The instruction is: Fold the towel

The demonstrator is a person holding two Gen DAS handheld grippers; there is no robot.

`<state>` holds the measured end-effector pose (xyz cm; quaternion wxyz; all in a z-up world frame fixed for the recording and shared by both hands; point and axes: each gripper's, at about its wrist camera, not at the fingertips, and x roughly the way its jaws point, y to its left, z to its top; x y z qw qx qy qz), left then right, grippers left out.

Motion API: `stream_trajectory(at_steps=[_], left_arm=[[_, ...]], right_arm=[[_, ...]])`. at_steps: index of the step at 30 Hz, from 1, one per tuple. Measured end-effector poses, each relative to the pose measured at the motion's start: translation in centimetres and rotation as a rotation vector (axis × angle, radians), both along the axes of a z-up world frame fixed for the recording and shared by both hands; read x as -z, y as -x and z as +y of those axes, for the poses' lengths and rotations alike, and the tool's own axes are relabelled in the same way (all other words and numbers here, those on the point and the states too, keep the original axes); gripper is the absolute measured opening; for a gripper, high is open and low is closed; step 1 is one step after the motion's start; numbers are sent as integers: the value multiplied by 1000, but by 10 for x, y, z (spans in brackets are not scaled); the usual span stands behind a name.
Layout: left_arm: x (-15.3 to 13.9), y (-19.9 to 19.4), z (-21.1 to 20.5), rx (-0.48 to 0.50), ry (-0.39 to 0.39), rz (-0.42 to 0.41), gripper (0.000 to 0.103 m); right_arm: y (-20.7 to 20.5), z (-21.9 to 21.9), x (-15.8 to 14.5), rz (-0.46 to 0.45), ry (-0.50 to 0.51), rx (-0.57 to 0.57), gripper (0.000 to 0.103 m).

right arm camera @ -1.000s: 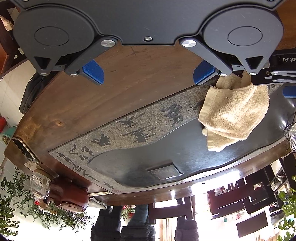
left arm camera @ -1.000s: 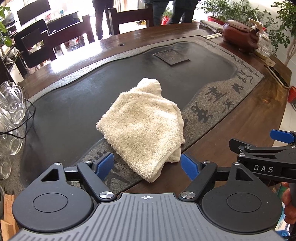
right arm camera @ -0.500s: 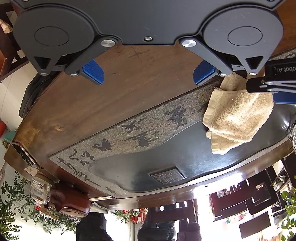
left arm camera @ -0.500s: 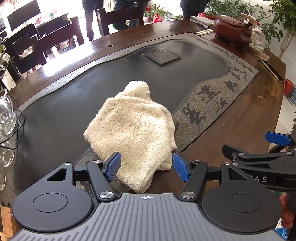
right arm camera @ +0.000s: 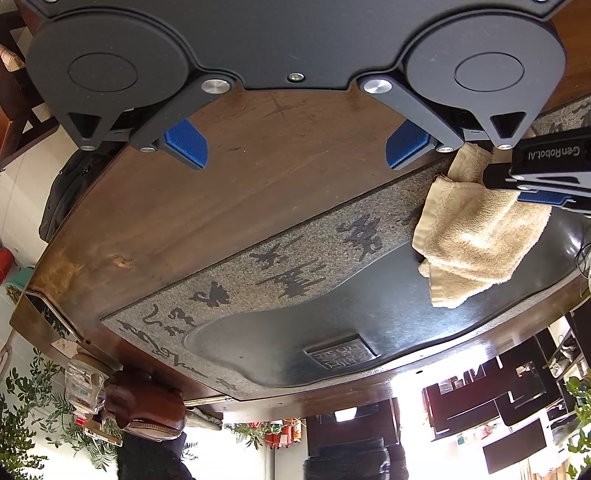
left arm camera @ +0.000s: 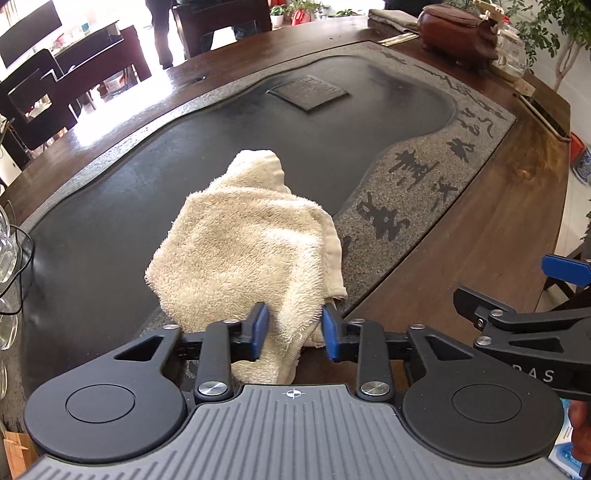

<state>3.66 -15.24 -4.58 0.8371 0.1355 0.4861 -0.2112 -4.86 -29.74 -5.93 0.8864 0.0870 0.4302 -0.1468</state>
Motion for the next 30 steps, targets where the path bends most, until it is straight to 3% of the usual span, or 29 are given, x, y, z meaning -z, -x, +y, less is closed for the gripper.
stream_trajectory(at_steps=[9,30], left_arm=[[-10,-7,14,-54,73,0,10],[-36,-16,57,-216,149,-63,7]], right_arm=[[1,1,0,-1,-3,0,103],[-4,15,-5,-14,-1,-61,103]])
